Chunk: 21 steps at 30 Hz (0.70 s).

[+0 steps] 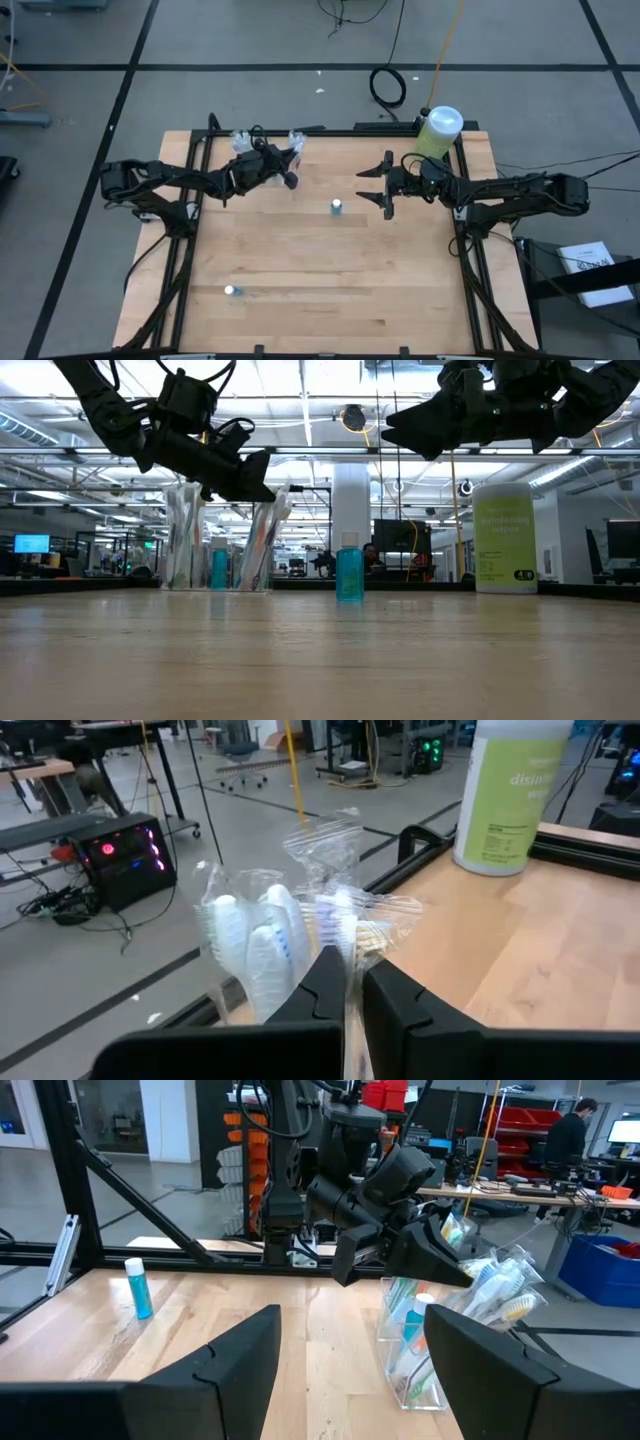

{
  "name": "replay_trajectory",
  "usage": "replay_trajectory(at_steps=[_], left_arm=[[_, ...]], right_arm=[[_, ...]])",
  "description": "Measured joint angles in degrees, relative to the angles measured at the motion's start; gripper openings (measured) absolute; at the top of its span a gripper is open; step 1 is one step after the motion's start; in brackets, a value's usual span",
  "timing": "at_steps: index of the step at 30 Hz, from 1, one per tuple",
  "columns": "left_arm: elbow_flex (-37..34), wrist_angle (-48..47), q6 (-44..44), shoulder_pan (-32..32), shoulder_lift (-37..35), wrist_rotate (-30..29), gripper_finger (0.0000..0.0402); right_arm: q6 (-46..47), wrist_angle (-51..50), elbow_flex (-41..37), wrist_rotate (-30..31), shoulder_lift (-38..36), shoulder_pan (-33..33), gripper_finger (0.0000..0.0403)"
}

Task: Pick & Place toothbrushing station
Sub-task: Put the orange toothbrush into the transparent organizer

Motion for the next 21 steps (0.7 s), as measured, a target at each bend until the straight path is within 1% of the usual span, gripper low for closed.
replay_trajectory(at_steps=[3, 6, 10, 15, 18, 21], left_arm=[[0.00, 0.05, -0.22, 0.00, 0.00, 0.00, 0.0007], [0.00, 0.86, -1.54, 0.00, 0.00, -0.61, 0.0027], [0.02, 0.14, -2.92, 0.00, 0.02, -1.33, 0.0085], [0.02, -3.55, -5.94, 0.37, 0.07, -4.12, 0.0176], [0.02, -3.24, -7.30, 0.32, -0.14, -3.73, 0.0221], [0.53, -2.46, -6.36, -0.54, -1.69, -2.47, 0.0252]], right_arm=[[0.07, -0.02, 0.00, 0.02, -0.01, 0.00, 0.0242], [0.07, -0.01, 0.00, 0.02, -0.01, 0.00, 0.0242], [0.09, -0.07, 0.00, 0.02, 0.00, 0.00, 0.0242], [0.09, -0.58, 0.00, 0.02, 0.00, 0.00, 0.0242], [-0.31, -1.52, 0.00, 0.02, 0.00, 0.00, 0.0242], [-2.78, -4.53, 0.00, 0.09, 0.04, 0.00, 0.0242]])
